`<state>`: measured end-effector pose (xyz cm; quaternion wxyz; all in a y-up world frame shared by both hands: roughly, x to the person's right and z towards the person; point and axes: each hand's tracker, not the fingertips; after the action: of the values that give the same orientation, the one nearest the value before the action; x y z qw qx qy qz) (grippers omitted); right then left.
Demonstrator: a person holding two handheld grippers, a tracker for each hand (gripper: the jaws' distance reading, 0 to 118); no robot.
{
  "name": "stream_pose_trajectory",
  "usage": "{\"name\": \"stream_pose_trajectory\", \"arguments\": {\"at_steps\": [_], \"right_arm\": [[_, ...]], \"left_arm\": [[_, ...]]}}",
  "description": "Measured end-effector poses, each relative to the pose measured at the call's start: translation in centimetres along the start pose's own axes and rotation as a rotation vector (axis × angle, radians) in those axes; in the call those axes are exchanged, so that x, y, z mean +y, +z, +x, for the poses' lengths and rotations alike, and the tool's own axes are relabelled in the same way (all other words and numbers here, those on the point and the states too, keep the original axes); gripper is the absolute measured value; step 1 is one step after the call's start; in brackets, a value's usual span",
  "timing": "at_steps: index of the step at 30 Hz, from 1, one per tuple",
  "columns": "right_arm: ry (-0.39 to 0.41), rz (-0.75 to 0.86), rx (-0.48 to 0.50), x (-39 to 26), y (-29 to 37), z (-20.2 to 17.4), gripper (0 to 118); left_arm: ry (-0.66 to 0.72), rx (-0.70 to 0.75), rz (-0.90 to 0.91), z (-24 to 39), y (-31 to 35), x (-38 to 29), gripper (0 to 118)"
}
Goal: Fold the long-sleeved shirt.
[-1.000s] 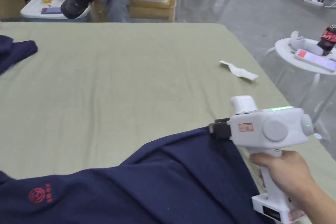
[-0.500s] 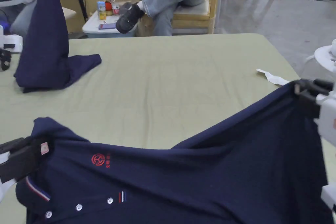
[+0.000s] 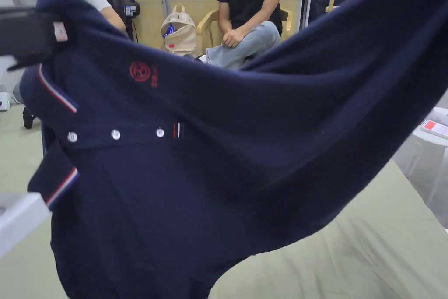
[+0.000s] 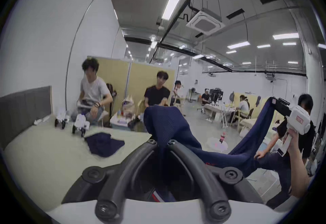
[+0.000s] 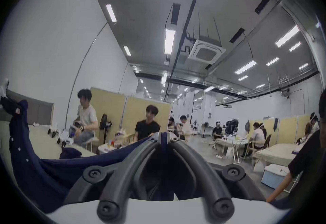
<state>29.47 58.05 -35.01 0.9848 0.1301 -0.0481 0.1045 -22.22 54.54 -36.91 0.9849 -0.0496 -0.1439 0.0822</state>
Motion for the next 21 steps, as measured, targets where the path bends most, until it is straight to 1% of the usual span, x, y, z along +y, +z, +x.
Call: {"name": "stream_pose_trajectory", "arguments": {"at_steps": [2, 5, 8, 10, 13, 15, 16, 18, 21], "right_arm": [[0.001, -0.002, -0.007, 2.4, -1.9, 0.5, 6], [-0.008, -0.015, -0.026, 5.0, -6.1, 1.0, 6], [-0.056, -0.041, -0.041, 6.5, -10.9, 1.3, 6], [-0.067, -0.059, -0.059, 7.1, -13.9, 1.0, 6], [-0.050, -0.080, -0.094, 8.0, -17.9, 0.5, 6], [0.025, -0.067, -0.142, 8.8, -20.4, 0.1, 6], [0.030, -0.066, -0.147, 9.4, -21.3, 0.0, 6], [0.019, -0.066, -0.157, 10.6, -23.6, 0.2, 6], [-0.027, -0.054, -0.189, 12.5, -26.1, 0.7, 6]], "left_arm": [[-0.032, 0.015, 0.001, 0.3, -1.1, 3.3, 3], [-0.032, 0.002, -0.002, 0.5, -4.7, 7.5, 3], [-0.072, 0.051, 0.000, 0.9, -8.6, 10.8, 3], [-0.057, 0.058, -0.008, 0.6, -11.0, 13.0, 3], [-0.053, 0.108, -0.013, -0.3, -15.0, 15.7, 3], [-0.041, 0.136, 0.007, -0.8, -17.1, 17.7, 3], [-0.025, 0.134, 0.016, -1.0, -17.9, 18.7, 3], [-0.015, 0.140, 0.052, -1.0, -19.5, 21.0, 3], [-0.018, 0.162, 0.088, 0.1, -21.2, 24.5, 3]]}}
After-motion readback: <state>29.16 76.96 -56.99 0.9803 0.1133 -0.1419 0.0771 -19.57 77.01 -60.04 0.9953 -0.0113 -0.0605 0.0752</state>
